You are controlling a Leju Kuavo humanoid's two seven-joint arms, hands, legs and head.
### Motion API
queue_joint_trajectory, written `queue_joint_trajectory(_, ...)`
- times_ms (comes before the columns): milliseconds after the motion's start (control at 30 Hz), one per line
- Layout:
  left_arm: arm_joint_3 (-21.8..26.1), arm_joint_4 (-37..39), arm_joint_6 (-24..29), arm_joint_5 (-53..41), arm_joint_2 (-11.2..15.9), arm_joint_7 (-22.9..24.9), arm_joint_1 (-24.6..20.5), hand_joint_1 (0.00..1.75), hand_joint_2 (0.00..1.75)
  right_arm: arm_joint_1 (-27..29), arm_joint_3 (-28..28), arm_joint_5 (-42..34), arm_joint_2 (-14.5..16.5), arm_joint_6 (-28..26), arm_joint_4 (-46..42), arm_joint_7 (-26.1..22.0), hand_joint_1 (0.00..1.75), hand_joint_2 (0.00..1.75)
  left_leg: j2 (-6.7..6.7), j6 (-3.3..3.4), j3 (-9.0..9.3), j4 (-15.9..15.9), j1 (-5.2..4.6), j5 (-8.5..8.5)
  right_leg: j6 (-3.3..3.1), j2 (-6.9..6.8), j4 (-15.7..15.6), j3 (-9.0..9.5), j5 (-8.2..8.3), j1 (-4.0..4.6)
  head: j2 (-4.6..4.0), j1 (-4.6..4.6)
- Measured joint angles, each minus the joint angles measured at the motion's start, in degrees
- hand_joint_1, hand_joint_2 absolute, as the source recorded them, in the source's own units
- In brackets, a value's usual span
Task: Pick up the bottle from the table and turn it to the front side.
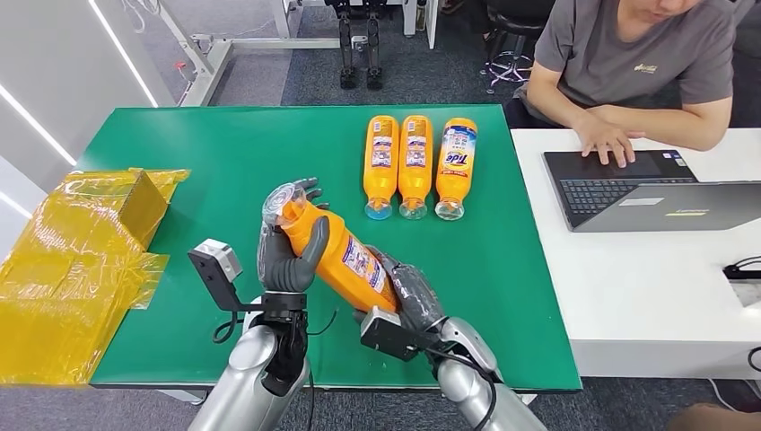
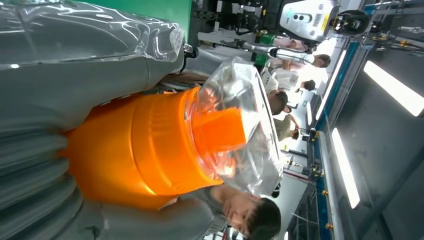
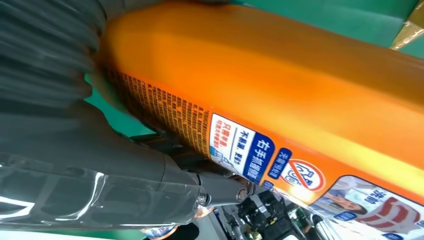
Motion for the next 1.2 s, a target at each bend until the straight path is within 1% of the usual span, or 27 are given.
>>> queue_joint_trajectory(167, 0.0, 0.0, 0.1, -0.1, 0.0, 0.1, 0.3, 1.75, 1.75, -0.2, 0.1, 1.2, 0.2, -0.3, 0.8, 0.7, 1.75, 1.75, 0.0, 0.0, -0.01, 0.0, 0.0, 0.0, 0.0, 0.0, 0.0, 0.0, 0.0, 0.0, 0.0, 0.0)
queue_joint_trajectory(400, 0.0, 0.0, 0.3, -0.7, 0.0, 0.5, 0.4, 1.75, 1.75, -0.2, 0.4, 4.6, 0.2, -2.8, 1.1, 2.2, 1.75, 1.75, 0.0, 0.0, -0.01, 0.0, 0.0, 0.0, 0.0, 0.0, 0.0, 0.0, 0.0, 0.0, 0.0, -0.01)
queue_joint_trajectory(467, 0.0, 0.0, 0.3, -1.0, 0.0, 0.6, 0.5, 1.75, 1.75, 0.0, 0.4, 5.2, 0.2, -3.9, 1.0, 2.3, 1.34, 1.75, 0.0, 0.0, -0.01, 0.0, 0.0, 0.0, 0.0, 0.0, 0.0, 0.0, 0.0, 0.0, 0.0, -0.01)
queue_joint_trajectory(533, 0.0, -0.1, 0.3, -1.3, 0.0, 0.7, 0.5, 1.75, 1.75, 0.2, 0.4, 5.7, 0.3, -5.3, 0.9, 2.5, 0.47, 1.75, 0.0, 0.0, -0.01, 0.0, 0.0, 0.0, 0.0, 0.0, 0.0, 0.0, 0.0, 0.0, 0.0, -0.02)
queue_joint_trajectory(600, 0.0, -0.1, 0.1, -1.5, 0.0, 0.7, 0.5, 1.75, 1.75, 0.6, 0.4, 5.8, 0.3, -6.7, 0.5, 2.6, 0.0, 1.75, 0.0, 0.0, -0.01, 0.0, 0.0, 0.0, 0.0, 0.0, 0.0, 0.0, 0.0, 0.0, 0.0, 0.0)
queue_joint_trajectory(800, 0.0, -0.1, 0.9, -1.7, 0.0, 0.9, 0.5, 1.75, 1.75, 2.3, 0.4, 2.0, 1.7, -10.6, -2.7, 1.2, 0.0, 1.75, 0.0, 0.0, -0.01, 0.0, 0.0, 0.0, 0.0, 0.0, 0.0, -0.03, 0.0, 0.0, 0.0, -0.02)
queue_joint_trajectory(933, 0.0, -0.1, 1.2, -1.7, 0.0, 0.9, 0.5, 1.75, 1.75, 2.9, 0.4, 1.2, 2.1, -11.4, -4.3, 0.9, 0.0, 1.75, 0.0, 0.0, -0.01, 0.0, 0.0, 0.0, 0.0, 0.01, 0.0, -0.03, 0.0, 0.0, 0.0, -0.02)
queue_joint_trajectory(1033, 0.0, -0.1, 1.9, -1.3, 0.0, 0.7, 0.5, 1.75, 1.75, 3.4, 0.3, -1.0, 2.2, -12.5, -5.6, -0.2, 0.0, 1.75, 0.0, 0.0, -0.01, 0.0, 0.0, 0.0, 0.0, 0.0, 0.0, -0.03, 0.0, 0.0, 0.0, -0.01)
queue_joint_trajectory(1133, 0.0, -0.2, 5.1, -2.0, 0.0, -0.2, 0.5, 1.75, 1.75, 4.1, 0.2, -4.0, 2.2, -14.2, -7.1, -2.0, 0.0, 1.75, 0.01, 0.0, -0.02, 0.0, 0.0, 0.0, 0.0, 0.01, 0.0, -0.02, 0.0, 0.0, 0.0, -0.01)
queue_joint_trajectory(1200, 0.1, -0.9, 10.2, -5.3, 0.4, -0.8, 0.5, 1.75, 1.75, 4.4, 0.2, -5.4, 2.2, -15.4, -7.9, -2.8, 0.0, 1.75, 0.02, 0.0, -0.03, 0.0, 0.0, 0.0, 0.0, 0.02, 0.0, -0.03, 0.0, 0.0, 0.0, -0.01)
